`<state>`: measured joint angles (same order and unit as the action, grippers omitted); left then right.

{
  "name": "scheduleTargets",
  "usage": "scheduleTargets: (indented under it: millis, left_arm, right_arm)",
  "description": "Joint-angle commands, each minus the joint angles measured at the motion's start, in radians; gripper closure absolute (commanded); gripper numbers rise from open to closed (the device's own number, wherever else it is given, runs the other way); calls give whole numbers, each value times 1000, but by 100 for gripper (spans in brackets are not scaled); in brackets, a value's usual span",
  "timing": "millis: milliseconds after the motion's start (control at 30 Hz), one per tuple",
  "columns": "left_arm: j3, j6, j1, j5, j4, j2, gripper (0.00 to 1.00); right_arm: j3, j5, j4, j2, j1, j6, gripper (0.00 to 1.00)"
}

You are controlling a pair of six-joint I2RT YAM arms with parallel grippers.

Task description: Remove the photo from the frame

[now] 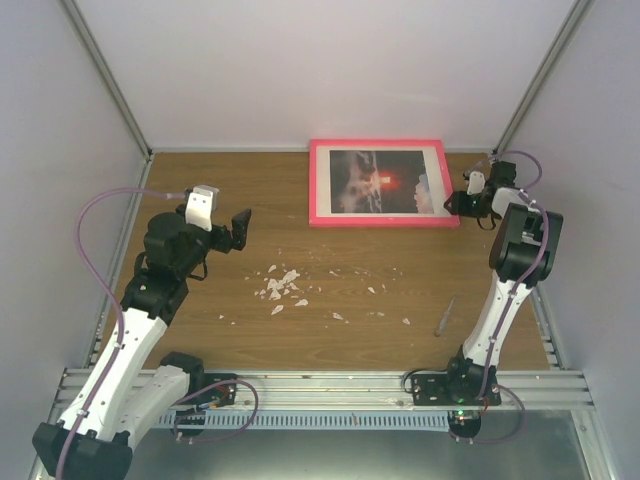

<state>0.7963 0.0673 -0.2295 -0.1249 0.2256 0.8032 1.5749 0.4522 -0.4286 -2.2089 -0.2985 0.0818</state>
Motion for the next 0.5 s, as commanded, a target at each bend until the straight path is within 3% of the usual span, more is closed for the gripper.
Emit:
scheduleTargets:
  millis: [0,467]
  left_arm:
    - [-15,-9,-6,-13,-27,-6,1]
    - [4,19,-6,-55,-6,23,1]
  right_arm:
    - [11,24,0,-31,-4,25,55]
    - [-107,87,32,78,44,120,95]
